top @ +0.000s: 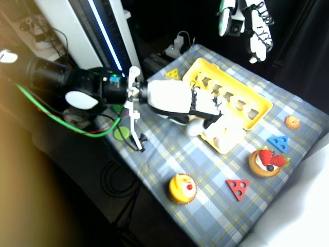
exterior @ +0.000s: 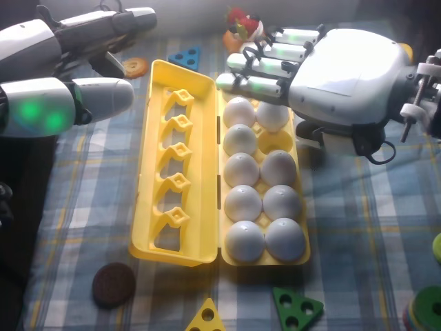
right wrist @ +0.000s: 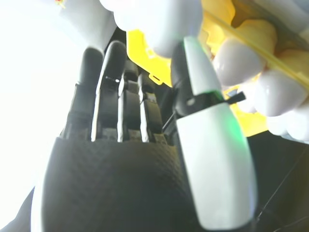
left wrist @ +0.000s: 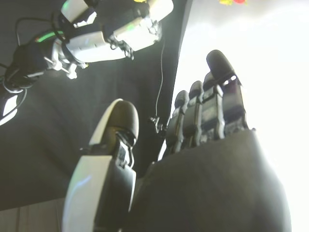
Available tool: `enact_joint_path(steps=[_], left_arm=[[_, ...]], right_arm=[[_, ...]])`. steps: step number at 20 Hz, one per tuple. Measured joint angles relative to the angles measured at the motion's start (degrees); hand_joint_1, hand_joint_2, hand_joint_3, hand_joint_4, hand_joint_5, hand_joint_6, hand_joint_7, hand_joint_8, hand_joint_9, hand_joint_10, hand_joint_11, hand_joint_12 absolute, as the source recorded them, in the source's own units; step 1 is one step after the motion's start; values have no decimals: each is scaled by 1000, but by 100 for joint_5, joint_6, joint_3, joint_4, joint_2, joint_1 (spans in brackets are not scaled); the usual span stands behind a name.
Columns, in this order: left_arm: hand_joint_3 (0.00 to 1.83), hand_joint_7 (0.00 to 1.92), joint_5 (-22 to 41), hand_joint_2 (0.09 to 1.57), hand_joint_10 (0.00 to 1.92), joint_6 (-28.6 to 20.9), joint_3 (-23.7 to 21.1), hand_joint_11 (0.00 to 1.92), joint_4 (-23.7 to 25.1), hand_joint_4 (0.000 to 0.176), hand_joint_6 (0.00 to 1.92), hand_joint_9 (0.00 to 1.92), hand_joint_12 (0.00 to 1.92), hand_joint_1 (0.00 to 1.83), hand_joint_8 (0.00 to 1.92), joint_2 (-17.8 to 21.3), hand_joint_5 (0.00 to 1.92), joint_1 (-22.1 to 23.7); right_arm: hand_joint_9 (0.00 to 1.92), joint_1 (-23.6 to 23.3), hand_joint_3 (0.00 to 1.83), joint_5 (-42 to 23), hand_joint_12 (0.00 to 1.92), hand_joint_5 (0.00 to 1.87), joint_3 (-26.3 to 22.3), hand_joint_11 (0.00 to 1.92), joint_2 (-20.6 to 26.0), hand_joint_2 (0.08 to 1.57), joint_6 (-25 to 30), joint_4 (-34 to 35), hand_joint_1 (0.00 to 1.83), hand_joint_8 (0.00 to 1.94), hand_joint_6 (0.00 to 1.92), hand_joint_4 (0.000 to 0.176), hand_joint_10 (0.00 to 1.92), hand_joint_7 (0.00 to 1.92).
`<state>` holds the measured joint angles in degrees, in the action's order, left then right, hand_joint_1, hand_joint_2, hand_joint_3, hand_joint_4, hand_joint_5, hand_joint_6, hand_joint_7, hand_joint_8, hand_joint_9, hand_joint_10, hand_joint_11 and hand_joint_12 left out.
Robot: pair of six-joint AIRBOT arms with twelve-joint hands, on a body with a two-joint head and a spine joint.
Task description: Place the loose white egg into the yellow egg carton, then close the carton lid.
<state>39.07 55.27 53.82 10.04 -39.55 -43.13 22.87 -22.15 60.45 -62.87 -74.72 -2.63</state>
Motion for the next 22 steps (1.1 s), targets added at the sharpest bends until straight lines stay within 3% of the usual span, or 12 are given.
enact_joint_path(steps=[1, 5, 7, 8, 9, 11, 12, 13, 16, 19, 21, 22], left_arm=[[0, 113, 2, 1371, 26, 0, 0, 0, 0, 0, 0, 99, 1307, 595, 0, 0, 136, 0], [0, 119, 42, 1369, 20, 0, -2, 0, -37, 0, 2, 94, 1177, 582, 2, 0, 145, -2], [4, 113, 76, 1378, 18, -2, -2, 0, -48, 19, 2, 94, 1167, 509, 0, 2, 129, -39], [0, 124, 81, 1370, 22, 0, -2, 0, -66, 8, 7, 107, 1226, 537, 2, 2, 146, -68], [1, 113, 81, 1373, 15, -2, -2, 0, -68, 14, 2, 95, 1191, 515, 0, 2, 137, -68], [0, 112, 87, 1377, 8, -2, -2, 0, -83, 0, 2, 84, 1025, 526, 0, 2, 143, -70], [0, 99, 127, 1380, 7, 0, -2, 0, -118, 9, 2, 61, 920, 496, 0, 2, 134, -109], [0, 94, 155, 1378, 7, 0, -2, 0, -142, 11, 4, 57, 899, 489, 0, 4, 136, -144], [0, 89, 179, 1377, 9, 0, -2, 0, -164, 7, 1, 67, 925, 504, 0, 7, 137, -164], [0, 107, 184, 1356, 13, 0, -2, 0, -162, 6, 4, 87, 1010, 587, 2, 7, 155, -168], [1, 109, 223, 1364, 10, 0, -2, 0, -166, 2, 1, 92, 1029, 545, 0, 9, 157, -221], [1, 95, 188, 1369, 5, 2, -2, 0, -144, 12, 1, 82, 974, 534, 0, 7, 145, -227]], right_arm=[[0, 0, 0, -39, 0, 0, -55, 0, 0, 1286, 0, 9, 1170, 0, 0, 0, 0, 0], [0, 0, 0, -243, 0, 0, -275, 0, 280, 1257, 2, 22, 1223, 0, 0, 0, 0, 0], [0, 0, 19, -365, 7, 0, -400, 14, 520, 1330, 0, 98, 1029, 0, 0, 0, 0, 0], [0, 0, 1, -505, 1, 0, -538, 2, 721, 1293, 2, 96, 1025, 0, 0, 16, 0, 0], [8, 0, 19, -597, 593, 0, -623, 0, 841, 1252, 0, 85, 764, 0, 0, 87, 0, 0], [0, 2, 4, -761, 340, 0, -791, 0, 1115, 1284, 0, 50, 558, 0, 0, 119, 0, 0], [112, 33, 0, -870, 985, 0, -872, 0, 1272, 1241, -2, 48, 587, 3, 0, 93, 45, 10], [100, 116, 1, -1005, 1165, 0, -914, 0, 1360, 1245, -7, 90, 632, 0, 0, 69, 39, 1], [170, 463, 0, -1207, 1162, 0, -1051, 0, 1652, 1233, -9, 291, 757, 0, 0, 101, 96, 0], [117, 699, 0, -1403, 1230, 0, -1209, 0, 1947, 1213, -9, 356, 729, 0, 0, 43, 91, 0], [151, 861, 1, -1526, 1128, 0, -1285, 0, 2090, 1233, -9, 415, 718, 0, 0, 20, 119, 1], [176, 986, 0, -1537, 1172, 0, -1355, 0, 2199, 1231, -9, 450, 850, 12, 0, 0, 147, 47]])
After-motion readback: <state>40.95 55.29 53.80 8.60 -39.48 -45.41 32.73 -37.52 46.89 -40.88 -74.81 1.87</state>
